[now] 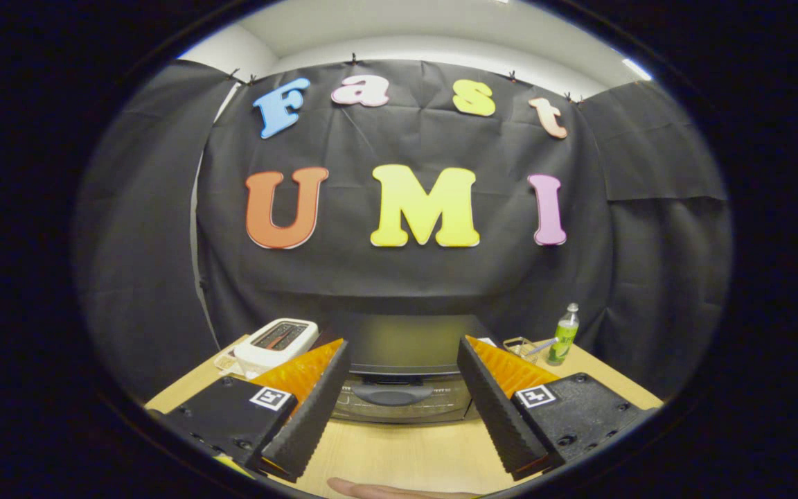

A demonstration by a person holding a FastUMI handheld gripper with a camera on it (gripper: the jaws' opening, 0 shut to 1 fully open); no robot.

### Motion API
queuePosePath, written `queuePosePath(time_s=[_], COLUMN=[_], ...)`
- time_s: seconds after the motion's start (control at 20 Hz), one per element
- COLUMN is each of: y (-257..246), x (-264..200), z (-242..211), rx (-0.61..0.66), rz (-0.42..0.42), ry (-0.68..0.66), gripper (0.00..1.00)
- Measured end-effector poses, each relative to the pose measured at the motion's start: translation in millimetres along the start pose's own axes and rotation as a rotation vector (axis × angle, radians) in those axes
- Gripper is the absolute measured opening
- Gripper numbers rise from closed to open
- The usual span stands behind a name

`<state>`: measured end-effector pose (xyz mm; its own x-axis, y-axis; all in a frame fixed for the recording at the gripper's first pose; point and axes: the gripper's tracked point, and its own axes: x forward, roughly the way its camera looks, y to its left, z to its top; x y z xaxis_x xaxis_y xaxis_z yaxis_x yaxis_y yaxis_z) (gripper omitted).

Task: Open the toaster oven, put the food inside, and close the toaster oven door.

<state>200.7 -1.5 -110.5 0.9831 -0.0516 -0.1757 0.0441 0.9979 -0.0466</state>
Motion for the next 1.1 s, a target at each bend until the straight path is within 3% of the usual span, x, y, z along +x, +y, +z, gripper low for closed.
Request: queuePosePath(time_s=[0.3, 0.55, 1.1], y=[2.5, 1.1, 7.7], x=[71.3, 96.7, 85.1], z=[-44.1, -68.1, -99.6], rx=[-0.042, -0.034, 0.03], rz=[-0.014, -0.035, -0.009], ry=[0.09, 0.141, 0.268], gripper=[1.0, 1.0, 1.0])
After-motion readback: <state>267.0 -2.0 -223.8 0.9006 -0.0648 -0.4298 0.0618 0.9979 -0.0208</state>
